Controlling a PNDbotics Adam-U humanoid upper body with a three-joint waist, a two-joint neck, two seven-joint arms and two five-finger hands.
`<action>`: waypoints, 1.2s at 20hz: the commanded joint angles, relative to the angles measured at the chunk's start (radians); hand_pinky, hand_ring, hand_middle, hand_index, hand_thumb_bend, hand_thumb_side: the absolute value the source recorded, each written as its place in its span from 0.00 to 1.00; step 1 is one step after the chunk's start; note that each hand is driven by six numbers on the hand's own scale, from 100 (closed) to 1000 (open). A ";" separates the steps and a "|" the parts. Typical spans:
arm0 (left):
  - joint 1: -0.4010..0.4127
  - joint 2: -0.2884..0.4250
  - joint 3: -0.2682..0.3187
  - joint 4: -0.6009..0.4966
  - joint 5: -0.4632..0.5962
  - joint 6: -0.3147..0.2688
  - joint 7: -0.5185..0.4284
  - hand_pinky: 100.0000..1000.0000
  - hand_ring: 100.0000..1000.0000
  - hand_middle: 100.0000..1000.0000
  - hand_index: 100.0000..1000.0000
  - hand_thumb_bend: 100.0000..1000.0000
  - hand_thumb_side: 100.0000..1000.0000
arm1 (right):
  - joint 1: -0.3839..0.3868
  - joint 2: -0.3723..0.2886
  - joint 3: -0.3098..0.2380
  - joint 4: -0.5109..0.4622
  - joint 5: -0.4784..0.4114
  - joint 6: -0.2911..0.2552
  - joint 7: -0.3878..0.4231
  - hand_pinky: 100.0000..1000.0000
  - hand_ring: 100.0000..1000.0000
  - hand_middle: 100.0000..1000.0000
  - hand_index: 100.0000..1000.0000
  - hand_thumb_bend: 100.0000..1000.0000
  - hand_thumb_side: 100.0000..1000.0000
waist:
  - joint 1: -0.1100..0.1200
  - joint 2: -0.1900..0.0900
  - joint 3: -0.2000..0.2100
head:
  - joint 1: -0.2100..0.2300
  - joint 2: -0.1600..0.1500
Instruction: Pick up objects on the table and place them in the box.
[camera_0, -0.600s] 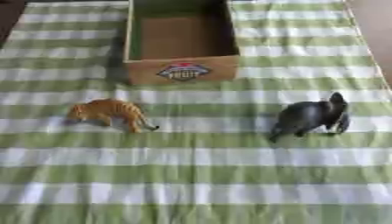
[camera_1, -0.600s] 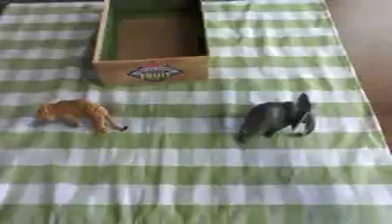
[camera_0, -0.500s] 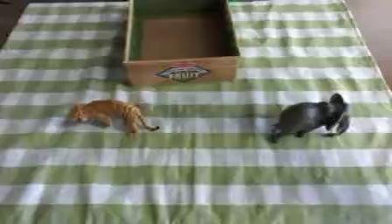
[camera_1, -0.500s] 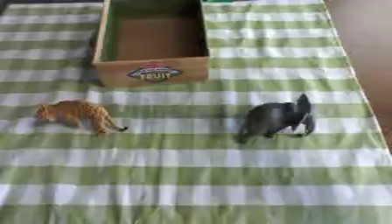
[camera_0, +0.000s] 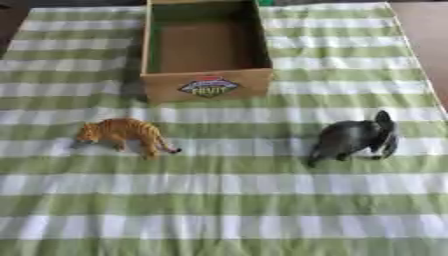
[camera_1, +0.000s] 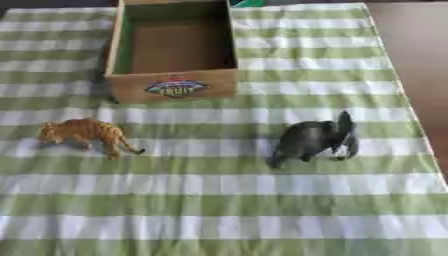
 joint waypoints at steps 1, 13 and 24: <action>-0.002 0.028 0.005 -0.017 -0.004 0.002 -0.004 0.48 0.71 0.68 0.83 0.00 0.93 | -0.050 -0.100 0.037 -0.019 0.046 0.015 0.043 0.69 0.75 0.75 0.88 0.03 1.00 | -0.006 -0.028 -0.005 | -0.004 0.020; 0.006 0.043 -0.011 -0.017 0.001 0.010 -0.016 0.48 0.72 0.68 0.83 0.00 0.92 | -0.258 -0.377 0.307 0.182 0.217 -0.073 0.213 0.70 0.82 0.81 0.89 0.14 1.00 | -0.017 -0.062 0.003 | -0.015 0.052; 0.001 0.043 -0.022 -0.017 0.013 0.013 -0.034 0.48 0.72 0.68 0.83 0.00 0.92 | -0.328 -0.480 0.466 0.289 0.370 -0.174 0.367 0.75 0.87 0.83 0.91 0.34 0.87 | -0.018 -0.068 0.017 | -0.042 0.036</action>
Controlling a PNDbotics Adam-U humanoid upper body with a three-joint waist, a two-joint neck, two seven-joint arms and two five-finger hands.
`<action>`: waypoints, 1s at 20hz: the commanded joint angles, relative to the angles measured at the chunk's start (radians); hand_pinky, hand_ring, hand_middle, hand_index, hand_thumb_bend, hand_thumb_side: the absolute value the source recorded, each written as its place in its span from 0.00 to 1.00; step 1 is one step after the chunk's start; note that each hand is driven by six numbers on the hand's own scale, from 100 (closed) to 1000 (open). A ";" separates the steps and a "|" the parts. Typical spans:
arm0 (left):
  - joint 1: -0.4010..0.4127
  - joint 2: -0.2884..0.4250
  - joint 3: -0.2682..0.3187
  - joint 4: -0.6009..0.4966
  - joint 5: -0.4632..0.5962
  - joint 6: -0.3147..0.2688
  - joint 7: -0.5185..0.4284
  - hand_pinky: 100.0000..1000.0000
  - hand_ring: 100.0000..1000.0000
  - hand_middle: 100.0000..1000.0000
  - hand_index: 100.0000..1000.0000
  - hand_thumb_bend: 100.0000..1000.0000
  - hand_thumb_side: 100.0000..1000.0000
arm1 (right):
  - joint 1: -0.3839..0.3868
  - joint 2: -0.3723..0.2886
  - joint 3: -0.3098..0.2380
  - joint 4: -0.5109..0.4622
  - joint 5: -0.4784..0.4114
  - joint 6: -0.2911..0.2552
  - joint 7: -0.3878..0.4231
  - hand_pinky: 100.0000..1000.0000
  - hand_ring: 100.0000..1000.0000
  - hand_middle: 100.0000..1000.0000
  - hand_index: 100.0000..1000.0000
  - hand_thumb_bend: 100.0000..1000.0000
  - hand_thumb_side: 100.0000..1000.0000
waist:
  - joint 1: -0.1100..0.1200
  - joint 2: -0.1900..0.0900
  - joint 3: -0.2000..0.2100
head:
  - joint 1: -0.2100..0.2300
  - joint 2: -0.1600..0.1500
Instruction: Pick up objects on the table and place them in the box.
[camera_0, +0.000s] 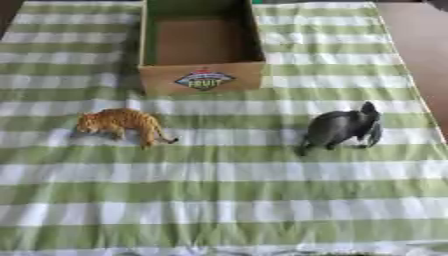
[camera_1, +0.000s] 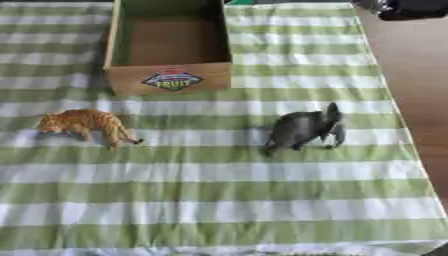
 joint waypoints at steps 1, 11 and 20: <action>-0.009 0.032 -0.003 -0.017 0.005 0.000 -0.007 0.48 0.72 0.68 0.83 0.00 0.92 | -0.032 -0.035 0.026 0.035 0.050 -0.025 0.045 0.76 0.87 0.83 0.91 0.34 0.87 | -0.001 -0.023 0.001 | -0.008 -0.012; -0.004 0.032 -0.004 -0.017 0.006 0.003 -0.015 0.48 0.72 0.68 0.82 0.00 0.92 | -0.126 0.036 0.132 0.174 0.203 -0.103 0.199 0.77 0.89 0.84 0.93 0.38 0.75 | -0.002 -0.025 -0.007 | -0.009 -0.023; -0.005 0.027 -0.003 -0.017 0.006 0.009 -0.023 0.48 0.72 0.67 0.80 0.00 0.92 | -0.110 0.063 0.130 0.222 0.300 -0.204 0.329 0.81 0.93 0.87 1.00 0.49 0.54 | -0.002 -0.020 -0.009 | -0.006 -0.026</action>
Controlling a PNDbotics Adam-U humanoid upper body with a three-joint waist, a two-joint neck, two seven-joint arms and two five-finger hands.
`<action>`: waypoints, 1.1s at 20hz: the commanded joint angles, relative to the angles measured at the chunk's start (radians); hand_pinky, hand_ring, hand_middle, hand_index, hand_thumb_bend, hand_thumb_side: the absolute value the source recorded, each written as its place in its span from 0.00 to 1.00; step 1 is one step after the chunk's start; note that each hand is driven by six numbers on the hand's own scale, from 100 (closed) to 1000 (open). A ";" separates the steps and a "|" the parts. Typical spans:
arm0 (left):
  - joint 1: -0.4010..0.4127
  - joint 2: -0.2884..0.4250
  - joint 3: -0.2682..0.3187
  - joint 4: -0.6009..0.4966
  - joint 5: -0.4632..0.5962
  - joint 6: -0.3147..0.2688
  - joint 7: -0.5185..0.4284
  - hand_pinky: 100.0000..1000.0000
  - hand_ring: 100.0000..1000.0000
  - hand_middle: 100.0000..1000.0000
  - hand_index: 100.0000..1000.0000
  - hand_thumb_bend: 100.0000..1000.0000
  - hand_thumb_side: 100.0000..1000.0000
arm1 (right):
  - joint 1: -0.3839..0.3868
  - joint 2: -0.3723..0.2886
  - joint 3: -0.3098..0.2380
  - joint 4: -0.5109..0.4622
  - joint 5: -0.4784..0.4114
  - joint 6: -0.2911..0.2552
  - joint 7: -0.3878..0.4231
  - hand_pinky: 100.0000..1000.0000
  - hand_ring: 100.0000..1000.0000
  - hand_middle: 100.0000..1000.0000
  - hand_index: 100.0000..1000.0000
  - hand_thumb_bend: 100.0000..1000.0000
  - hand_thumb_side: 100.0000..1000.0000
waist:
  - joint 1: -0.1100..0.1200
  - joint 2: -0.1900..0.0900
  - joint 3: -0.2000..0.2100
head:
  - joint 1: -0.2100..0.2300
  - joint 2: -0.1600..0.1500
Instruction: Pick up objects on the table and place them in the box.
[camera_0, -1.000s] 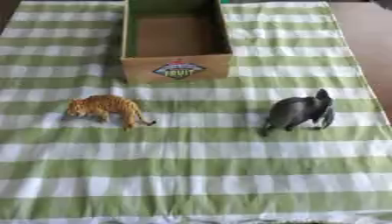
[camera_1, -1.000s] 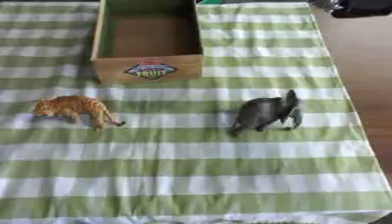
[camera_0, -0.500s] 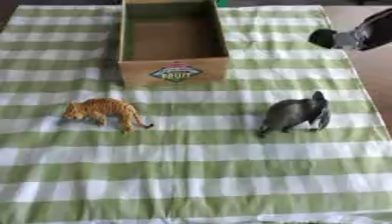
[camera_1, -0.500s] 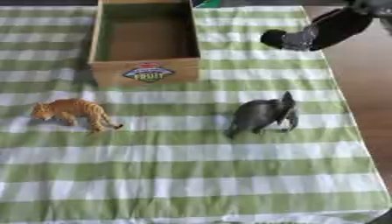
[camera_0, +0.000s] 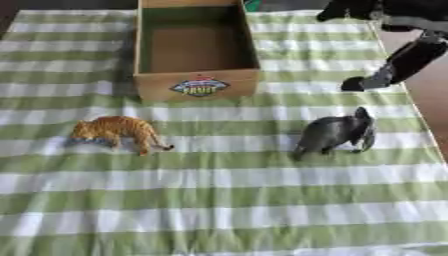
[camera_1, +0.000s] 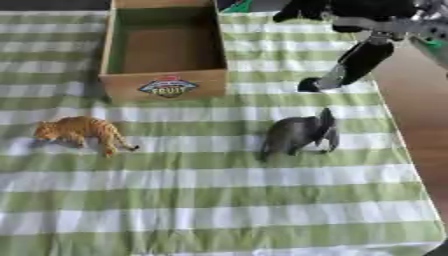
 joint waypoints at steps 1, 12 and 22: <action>-0.007 0.019 0.002 -0.017 0.004 0.002 -0.008 0.48 0.72 0.67 0.80 0.00 0.92 | -0.008 -0.018 -0.013 0.009 0.009 -0.031 0.046 0.81 0.93 0.87 1.00 0.49 0.54 | 0.000 -0.015 -0.002 | 0.001 -0.008; -0.009 0.011 0.004 -0.017 0.007 0.007 -0.017 0.48 0.72 0.65 0.79 0.00 0.92 | 0.040 -0.037 -0.009 -0.026 -0.113 0.021 0.212 0.81 0.91 0.83 1.00 0.61 0.59 | 0.001 -0.010 0.000 | -0.002 -0.006; -0.014 0.004 0.004 -0.017 0.008 0.012 -0.024 0.48 0.71 0.65 0.78 0.00 0.91 | 0.086 -0.040 -0.047 -0.071 -0.254 0.168 0.360 0.80 0.88 0.77 1.00 0.70 0.68 | 0.003 -0.008 0.004 | -0.004 -0.008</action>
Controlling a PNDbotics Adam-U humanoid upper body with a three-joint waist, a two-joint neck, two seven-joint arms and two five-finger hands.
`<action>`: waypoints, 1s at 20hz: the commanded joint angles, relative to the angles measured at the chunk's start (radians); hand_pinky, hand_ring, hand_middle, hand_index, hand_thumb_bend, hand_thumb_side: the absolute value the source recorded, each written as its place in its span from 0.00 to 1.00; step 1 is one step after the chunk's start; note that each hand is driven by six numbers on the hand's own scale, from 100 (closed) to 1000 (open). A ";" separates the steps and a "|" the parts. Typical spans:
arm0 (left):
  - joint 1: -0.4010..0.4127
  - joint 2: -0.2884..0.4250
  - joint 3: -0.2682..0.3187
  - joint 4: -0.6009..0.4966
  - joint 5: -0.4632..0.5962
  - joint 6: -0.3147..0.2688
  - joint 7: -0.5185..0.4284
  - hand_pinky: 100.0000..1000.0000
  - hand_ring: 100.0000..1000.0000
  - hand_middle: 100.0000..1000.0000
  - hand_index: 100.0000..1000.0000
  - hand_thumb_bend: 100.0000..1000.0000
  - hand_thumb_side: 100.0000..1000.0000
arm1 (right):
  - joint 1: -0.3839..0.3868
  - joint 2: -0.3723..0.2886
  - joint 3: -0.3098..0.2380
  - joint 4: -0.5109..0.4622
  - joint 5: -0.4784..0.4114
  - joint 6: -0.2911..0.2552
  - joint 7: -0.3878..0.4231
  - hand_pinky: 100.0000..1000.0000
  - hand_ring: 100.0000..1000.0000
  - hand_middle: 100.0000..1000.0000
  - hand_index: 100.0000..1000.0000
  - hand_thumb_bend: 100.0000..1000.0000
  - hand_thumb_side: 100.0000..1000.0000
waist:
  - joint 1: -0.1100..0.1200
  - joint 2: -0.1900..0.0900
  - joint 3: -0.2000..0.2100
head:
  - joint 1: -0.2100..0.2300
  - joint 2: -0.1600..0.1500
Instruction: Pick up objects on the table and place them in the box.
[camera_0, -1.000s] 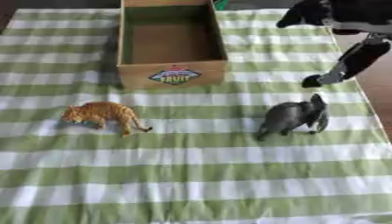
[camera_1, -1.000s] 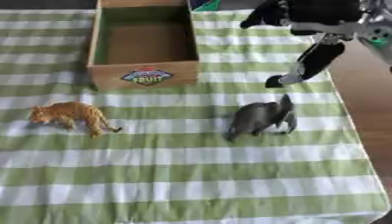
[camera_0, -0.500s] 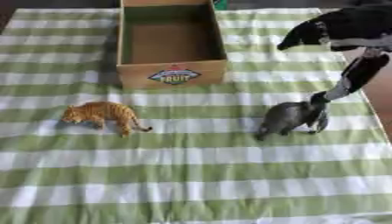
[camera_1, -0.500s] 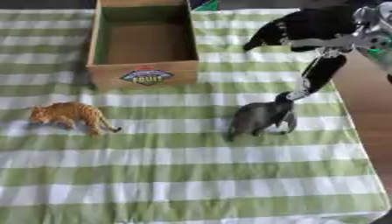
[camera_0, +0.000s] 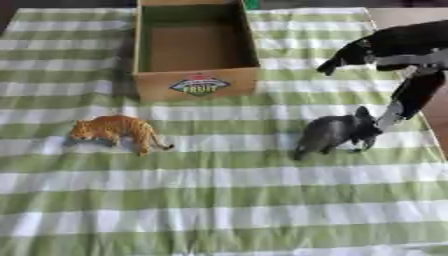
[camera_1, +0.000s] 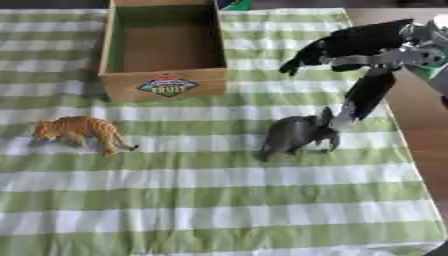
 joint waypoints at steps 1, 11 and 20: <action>-0.012 0.012 0.004 -0.017 0.005 -0.001 -0.005 0.48 0.71 0.65 0.77 0.00 0.91 | -0.007 -0.033 -0.030 -0.017 -0.044 0.046 0.046 0.80 0.88 0.77 1.00 0.70 0.67 | 0.001 -0.014 0.002 | -0.003 -0.009; -0.017 0.002 0.004 -0.017 0.006 0.005 -0.015 0.48 0.71 0.64 0.77 0.00 0.91 | -0.002 0.018 -0.034 -0.046 -0.076 0.197 0.140 0.80 0.88 0.79 1.00 0.69 0.64 | 0.002 -0.007 0.012 | -0.004 -0.018; -0.021 -0.004 0.006 -0.017 0.007 0.005 -0.028 0.48 0.72 0.64 0.76 0.00 0.91 | 0.001 0.060 -0.014 -0.026 -0.046 0.234 0.168 0.80 0.88 0.79 1.00 0.68 0.59 | 0.003 0.000 0.018 | -0.009 -0.024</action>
